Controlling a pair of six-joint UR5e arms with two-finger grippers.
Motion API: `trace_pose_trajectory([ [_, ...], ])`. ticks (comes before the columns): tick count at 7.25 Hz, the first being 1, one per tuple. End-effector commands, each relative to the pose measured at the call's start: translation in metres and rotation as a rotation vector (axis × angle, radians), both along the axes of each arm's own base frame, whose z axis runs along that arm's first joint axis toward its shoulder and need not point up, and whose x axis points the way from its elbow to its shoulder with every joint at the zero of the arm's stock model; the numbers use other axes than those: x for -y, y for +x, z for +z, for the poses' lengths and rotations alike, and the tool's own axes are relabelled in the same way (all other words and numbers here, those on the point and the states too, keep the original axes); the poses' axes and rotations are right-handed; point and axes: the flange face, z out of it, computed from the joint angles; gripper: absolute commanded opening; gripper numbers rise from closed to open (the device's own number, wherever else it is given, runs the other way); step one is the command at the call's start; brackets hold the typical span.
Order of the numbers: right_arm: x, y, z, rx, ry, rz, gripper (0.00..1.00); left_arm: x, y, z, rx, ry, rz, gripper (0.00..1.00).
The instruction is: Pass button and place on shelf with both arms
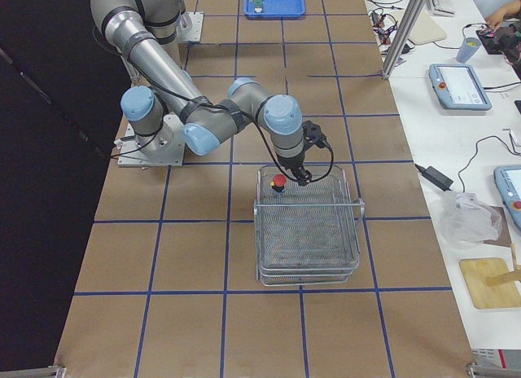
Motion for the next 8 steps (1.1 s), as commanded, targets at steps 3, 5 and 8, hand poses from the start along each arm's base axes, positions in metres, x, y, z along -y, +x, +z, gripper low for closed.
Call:
trace_pose_trajectory([
  [3, -0.018, 0.018, 0.038, -0.031, 0.033, -0.092, 1.00, -0.001, -0.001, 0.004, 0.004, -0.021, 0.023, 1.00],
  [5, -0.034, 0.076, 0.058, 0.090, 0.152, -0.265, 1.00, 0.004, -0.001, 0.000, 0.002, -0.017, 0.059, 1.00],
  [8, -0.037, 0.259, 0.107, 0.125, 0.209, -0.580, 1.00, 0.004, 0.001, 0.000, -0.004, -0.018, 0.104, 1.00],
])
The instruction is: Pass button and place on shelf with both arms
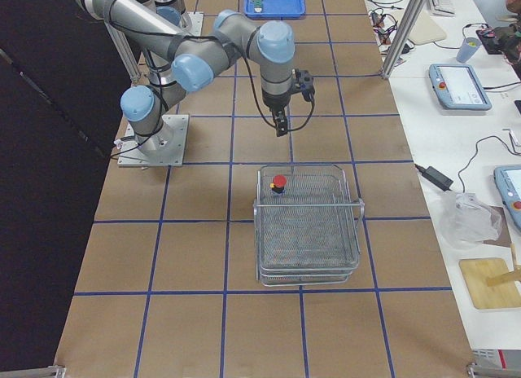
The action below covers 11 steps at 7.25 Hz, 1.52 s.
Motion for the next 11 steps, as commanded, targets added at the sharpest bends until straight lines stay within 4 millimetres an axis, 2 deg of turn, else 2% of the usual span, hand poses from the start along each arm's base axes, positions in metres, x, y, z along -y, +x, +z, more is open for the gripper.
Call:
trace_pose_trajectory([
  [1, -0.016, 0.138, 0.010, 0.020, 0.071, -0.200, 1.00, 0.000, 0.000, 0.000, -0.002, -0.001, 0.007, 1.00],
  [2, -0.032, 0.188, 0.002, 0.020, 0.090, -0.227, 1.00, 0.001, -0.001, -0.001, 0.000, 0.002, 0.012, 1.00],
  [3, -0.043, 0.226, -0.007, -0.027, 0.114, -0.281, 1.00, 0.001, -0.001, -0.001, 0.001, 0.002, 0.007, 1.00],
  [5, -0.062, 0.277, -0.008, -0.116, 0.117, -0.332, 1.00, 0.001, -0.001, -0.002, 0.001, 0.004, 0.006, 1.00],
  [6, -0.066, 0.277, 0.002, -0.125, 0.104, -0.315, 1.00, 0.001, -0.001, -0.002, 0.001, 0.004, 0.004, 1.00],
  [8, -0.085, 0.267, 0.019, -0.150, 0.088, -0.257, 1.00, 0.001, 0.000, -0.002, 0.001, 0.004, 0.004, 1.00],
  [9, -0.084, 0.263, 0.020, -0.146, 0.088, -0.265, 1.00, 0.002, 0.000, -0.004, 0.001, 0.007, 0.003, 1.00],
  [11, -0.087, 0.268, 0.023, -0.097, 0.099, -0.265, 1.00, 0.002, 0.000, -0.004, 0.001, 0.007, 0.004, 1.00],
])
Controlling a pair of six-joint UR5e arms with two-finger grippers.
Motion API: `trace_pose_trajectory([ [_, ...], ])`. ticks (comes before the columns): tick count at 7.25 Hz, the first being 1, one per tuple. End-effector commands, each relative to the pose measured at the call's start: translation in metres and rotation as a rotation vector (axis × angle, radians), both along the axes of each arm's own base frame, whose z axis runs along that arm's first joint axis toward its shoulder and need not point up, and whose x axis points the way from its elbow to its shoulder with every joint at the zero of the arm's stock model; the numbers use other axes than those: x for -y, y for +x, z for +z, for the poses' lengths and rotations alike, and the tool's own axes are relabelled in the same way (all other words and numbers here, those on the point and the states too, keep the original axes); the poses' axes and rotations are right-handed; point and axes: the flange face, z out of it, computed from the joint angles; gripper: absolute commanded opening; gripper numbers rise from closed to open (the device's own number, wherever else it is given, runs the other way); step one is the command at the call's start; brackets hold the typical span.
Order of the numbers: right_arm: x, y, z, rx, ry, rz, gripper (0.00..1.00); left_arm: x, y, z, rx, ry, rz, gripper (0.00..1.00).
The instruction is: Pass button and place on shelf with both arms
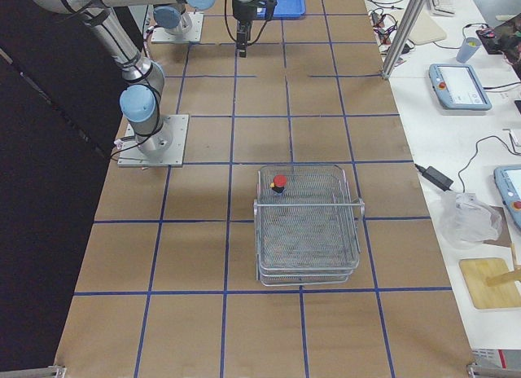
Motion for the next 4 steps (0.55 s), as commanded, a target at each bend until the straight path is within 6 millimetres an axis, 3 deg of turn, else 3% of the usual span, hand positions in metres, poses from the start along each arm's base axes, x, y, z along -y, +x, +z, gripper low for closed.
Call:
trace_pose_trajectory([
  [1, -0.0041, 0.0018, 0.0023, 0.029, 0.008, -0.001, 1.00, 0.0003, 0.0005, -0.0002, 0.000, 0.000, 0.001, 1.00],
  [4, -0.0101, 0.0017, 0.0040, 0.030, 0.003, 0.004, 1.00, -0.0008, 0.0005, 0.0013, 0.000, -0.003, 0.001, 1.00],
])
